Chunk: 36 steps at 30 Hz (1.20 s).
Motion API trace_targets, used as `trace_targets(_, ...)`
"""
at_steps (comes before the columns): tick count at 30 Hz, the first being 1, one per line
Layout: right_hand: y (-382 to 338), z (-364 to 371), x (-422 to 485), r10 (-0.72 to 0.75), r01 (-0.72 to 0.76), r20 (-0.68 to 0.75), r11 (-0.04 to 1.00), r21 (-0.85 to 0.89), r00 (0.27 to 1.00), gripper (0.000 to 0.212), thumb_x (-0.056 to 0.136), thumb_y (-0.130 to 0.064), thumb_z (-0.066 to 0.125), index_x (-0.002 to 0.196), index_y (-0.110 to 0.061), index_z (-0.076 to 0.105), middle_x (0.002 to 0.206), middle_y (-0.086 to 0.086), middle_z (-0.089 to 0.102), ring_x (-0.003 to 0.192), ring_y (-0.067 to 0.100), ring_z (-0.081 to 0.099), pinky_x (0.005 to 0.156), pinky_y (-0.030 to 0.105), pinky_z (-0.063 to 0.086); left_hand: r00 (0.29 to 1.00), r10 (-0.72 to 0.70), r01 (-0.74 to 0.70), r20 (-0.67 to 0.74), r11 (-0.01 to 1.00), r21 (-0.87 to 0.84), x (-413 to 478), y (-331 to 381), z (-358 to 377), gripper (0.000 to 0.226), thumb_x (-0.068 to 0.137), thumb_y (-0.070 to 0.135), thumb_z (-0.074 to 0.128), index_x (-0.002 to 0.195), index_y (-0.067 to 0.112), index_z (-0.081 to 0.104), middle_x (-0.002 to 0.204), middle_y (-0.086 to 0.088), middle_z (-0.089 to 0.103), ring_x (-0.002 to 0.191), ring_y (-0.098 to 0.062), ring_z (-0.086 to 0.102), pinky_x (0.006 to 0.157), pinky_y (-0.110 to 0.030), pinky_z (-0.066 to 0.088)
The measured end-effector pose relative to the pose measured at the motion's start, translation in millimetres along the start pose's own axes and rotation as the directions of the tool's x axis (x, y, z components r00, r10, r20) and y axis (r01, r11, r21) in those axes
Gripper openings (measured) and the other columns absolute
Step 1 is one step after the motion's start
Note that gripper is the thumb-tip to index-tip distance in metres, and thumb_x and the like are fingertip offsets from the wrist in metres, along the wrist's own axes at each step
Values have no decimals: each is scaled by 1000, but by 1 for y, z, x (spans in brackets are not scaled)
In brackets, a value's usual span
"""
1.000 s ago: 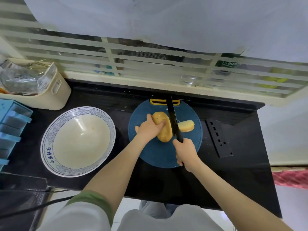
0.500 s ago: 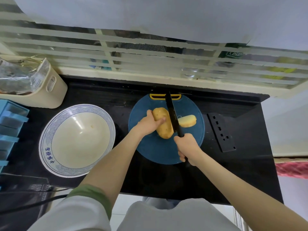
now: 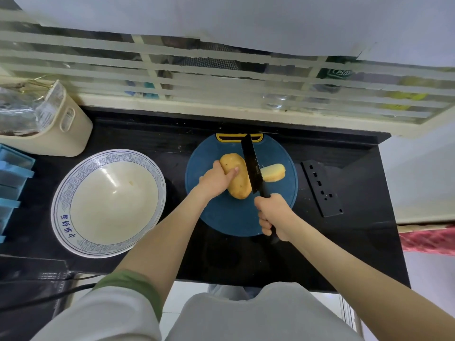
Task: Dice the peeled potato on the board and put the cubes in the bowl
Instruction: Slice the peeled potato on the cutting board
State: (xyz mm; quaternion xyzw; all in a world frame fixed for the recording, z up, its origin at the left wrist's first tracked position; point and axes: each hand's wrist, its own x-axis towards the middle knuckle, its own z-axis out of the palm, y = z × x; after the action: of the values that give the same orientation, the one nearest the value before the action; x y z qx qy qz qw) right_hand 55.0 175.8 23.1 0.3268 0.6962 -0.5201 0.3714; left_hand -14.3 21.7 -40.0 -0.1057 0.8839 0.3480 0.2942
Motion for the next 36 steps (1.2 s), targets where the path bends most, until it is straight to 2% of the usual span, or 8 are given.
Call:
trace_targets(9, 1, -2, 3, -21, 21, 3, 999, -40, 1000, 16, 96, -13, 41, 80, -14, 37, 53, 3, 31, 33, 14, 28, 36, 22, 27, 999, 25, -26, 22, 1000, 18, 0, -1, -3, 75, 94, 60, 37, 145, 8, 21, 134, -16, 51, 117, -33, 52, 101, -50, 40)
trace_targets(15, 4, 3, 14, -44, 42, -19, 994, -96, 999, 17, 96, -14, 41, 79, -15, 37, 56, 4, 32, 36, 15, 29, 37, 24, 29, 997, 50, -53, 52, 997, 56, -1, -1, -9, 75, 93, 60, 40, 145, 8, 22, 128, -14, 53, 106, -28, 57, 88, -42, 49)
trace_targets(21, -6, 8, 25, -48, 47, -12, 993, -107, 999, 15, 96, -16, 41, 82, -13, 39, 60, 4, 32, 41, 15, 29, 39, 23, 27, 1000, 24, -25, 9, 997, 79, -1, 2, -4, 72, 96, 57, 35, 146, 8, 20, 131, -16, 53, 116, -32, 52, 104, -49, 35)
trace_targets(32, 22, 9, 30, 27, -33, -67, 996, -88, 997, 15, 98, -20, 44, 88, -12, 37, 64, 6, 34, 39, 16, 31, 35, 22, 29, 999, 14, -13, 34, 1000, -13, 2, -4, 2, 81, 94, 61, 35, 150, 8, 10, 139, -18, 46, 124, -35, 47, 106, -51, 34)
trace_targets(34, 24, 11, 33, 58, -61, -82, 997, -46, 995, 21, 98, -22, 45, 83, -13, 35, 61, 5, 33, 39, 16, 32, 35, 22, 29, 999, 8, -7, 36, 1000, -21, 2, -4, 2, 80, 95, 60, 35, 150, 8, 10, 140, -17, 46, 124, -34, 46, 106, -50, 34)
trace_targets(36, 27, 13, 36, -37, 24, -92, 990, -139, 995, 27, 96, -18, 44, 70, -13, 38, 60, 6, 38, 43, 18, 38, 41, 27, 35, 999, 6, -6, 35, 1000, -22, 2, -4, 2, 80, 95, 60, 35, 150, 8, 10, 140, -17, 45, 124, -34, 46, 106, -50, 35)
